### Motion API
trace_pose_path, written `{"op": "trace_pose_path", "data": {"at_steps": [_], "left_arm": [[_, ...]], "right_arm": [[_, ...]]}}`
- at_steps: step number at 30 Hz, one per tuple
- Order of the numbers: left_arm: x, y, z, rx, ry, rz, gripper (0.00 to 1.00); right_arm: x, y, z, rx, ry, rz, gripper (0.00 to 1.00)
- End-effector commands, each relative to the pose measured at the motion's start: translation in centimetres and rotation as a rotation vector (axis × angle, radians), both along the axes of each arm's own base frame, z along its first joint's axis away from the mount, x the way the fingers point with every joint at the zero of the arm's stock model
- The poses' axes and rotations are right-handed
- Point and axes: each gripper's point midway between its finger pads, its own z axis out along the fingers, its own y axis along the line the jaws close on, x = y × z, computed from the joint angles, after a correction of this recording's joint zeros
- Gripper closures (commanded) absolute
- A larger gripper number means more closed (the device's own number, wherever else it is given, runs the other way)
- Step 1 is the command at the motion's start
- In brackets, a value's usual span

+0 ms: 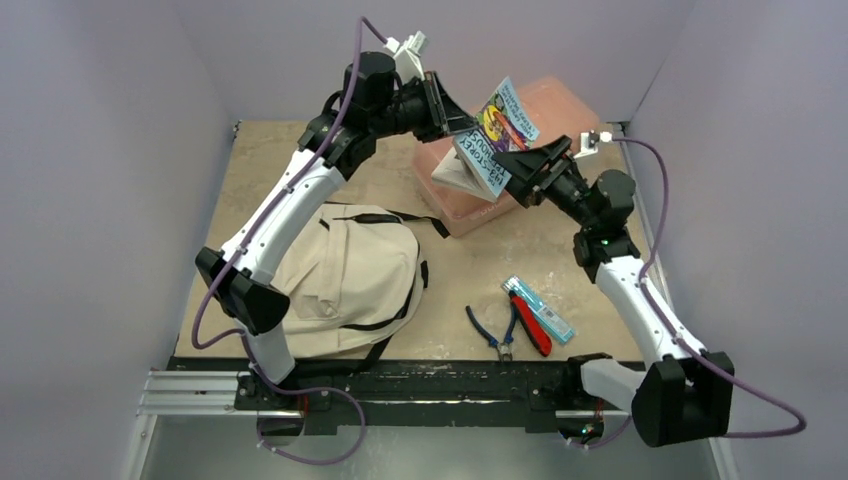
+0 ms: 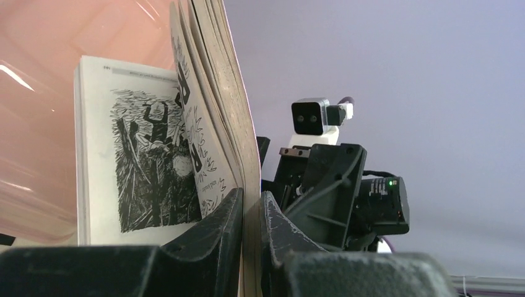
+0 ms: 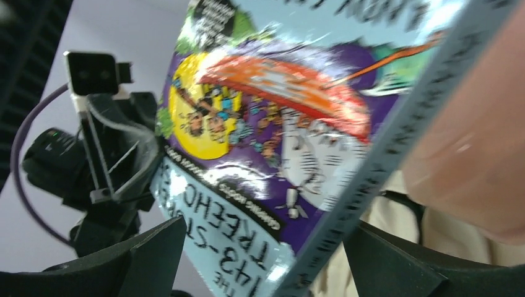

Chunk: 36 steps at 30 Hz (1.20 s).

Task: Pack the student bag
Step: Pick up the book from the center of the board.

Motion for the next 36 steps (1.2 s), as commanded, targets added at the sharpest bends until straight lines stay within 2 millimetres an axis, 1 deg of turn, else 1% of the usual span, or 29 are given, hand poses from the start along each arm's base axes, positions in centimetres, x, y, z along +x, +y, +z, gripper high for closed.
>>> {"op": "trace_pose_path", "data": {"at_steps": [1, 3, 4, 6, 8, 10, 11, 12, 13, 14, 15, 16, 18, 19, 20, 21, 22, 23, 25, 27, 29, 32, 34, 36], "left_arm": [[-1.4, 1.0, 5.8, -0.143, -0.120, -0.012, 1.00], [-1.6, 1.3, 5.4, -0.145, -0.109, -0.004, 1.00], [-1.8, 1.7, 5.4, -0.146, -0.112, 0.007, 1.00], [-1.8, 2.8, 4.6, -0.126, -0.102, 0.057, 1.00], [-2.0, 4.2, 3.4, -0.088, -0.086, 0.108, 1.00], [-2.1, 5.8, 1.4, -0.036, -0.044, 0.169, 0.99], [-2.2, 6.7, 0.5, -0.010, -0.019, 0.200, 0.86], [-2.5, 7.5, -0.9, 0.023, 0.014, 0.220, 0.66], [-2.8, 8.5, -2.0, 0.060, 0.034, 0.237, 0.43], [-3.2, 9.8, -3.6, 0.118, 0.045, 0.261, 0.25], [-3.6, 11.4, -4.9, 0.177, 0.048, 0.300, 0.17], [-3.9, 13.1, -5.5, 0.229, 0.017, 0.342, 0.12], [-4.7, 17.3, -6.8, 0.339, -0.042, 0.456, 0.08], [-5.2, 19.2, -7.0, 0.385, -0.083, 0.510, 0.06], [-5.9, 20.9, -7.1, 0.427, -0.126, 0.542, 0.04], [-6.6, 22.3, -7.0, 0.456, -0.174, 0.566, 0.02], [-7.4, 23.1, -6.7, 0.472, -0.221, 0.572, 0.00], [-8.1, 23.5, -6.4, 0.481, -0.273, 0.557, 0.00], [-9.6, 23.5, -5.8, 0.471, -0.345, 0.495, 0.00], [-11.2, 22.6, -5.0, 0.413, -0.358, 0.409, 0.00], [-12.5, 21.8, -3.6, 0.307, -0.349, 0.346, 0.00], [-13.6, 20.3, -1.8, 0.143, -0.345, 0.270, 0.00], [-13.8, 19.8, -1.4, 0.082, -0.326, 0.249, 0.00], [-13.8, 19.6, -1.1, 0.042, -0.307, 0.240, 0.00]], "right_arm": [[-1.1, 3.3, 5.0, 0.161, -0.186, 0.115, 0.01], [-0.9, 4.3, 5.5, 0.192, -0.207, 0.141, 0.02], [-0.8, 4.6, 5.7, 0.200, -0.217, 0.146, 0.11], [-0.4, 5.1, 5.7, 0.206, -0.230, 0.150, 0.25], [0.0, 5.3, 5.8, 0.196, -0.247, 0.148, 0.39], [0.5, 5.5, 5.9, 0.175, -0.268, 0.145, 0.53], [0.8, 5.6, 6.0, 0.163, -0.278, 0.149, 0.63], [1.1, 5.8, 6.1, 0.154, -0.286, 0.156, 0.71], [1.4, 6.1, 6.4, 0.140, -0.304, 0.165, 0.77], [1.7, 6.3, 6.7, 0.118, -0.323, 0.172, 0.81], [2.1, 6.5, 6.8, 0.090, -0.329, 0.178, 0.83], [2.5, 6.8, 6.9, 0.050, -0.342, 0.185, 0.84], [3.5, 7.4, 6.9, -0.050, -0.367, 0.205, 0.84], [4.0, 7.9, 6.5, -0.122, -0.372, 0.227, 0.84], [4.7, 8.4, 5.8, -0.228, -0.401, 0.256, 0.85], [5.0, 9.0, 5.1, -0.304, -0.405, 0.295, 0.87], [4.9, 9.5, 4.0, -0.373, -0.394, 0.342, 0.88], [4.5, 10.2, 3.9, -0.417, -0.430, 0.388, 0.89], [3.0, 11.4, 4.0, -0.429, -0.499, 0.486, 0.89], [0.5, 12.5, 4.8, -0.378, -0.563, 0.601, 0.90], [-2.1, 13.5, 5.3, -0.307, -0.597, 0.711, 0.90], [-5.7, 15.0, 6.1, -0.210, -0.632, 0.858, 0.91], [-8.4, 16.2, 7.0, -0.147, -0.661, 0.936, 0.92], [-10.2, 17.3, 7.4, -0.114, -0.665, 0.995, 0.92]]}}
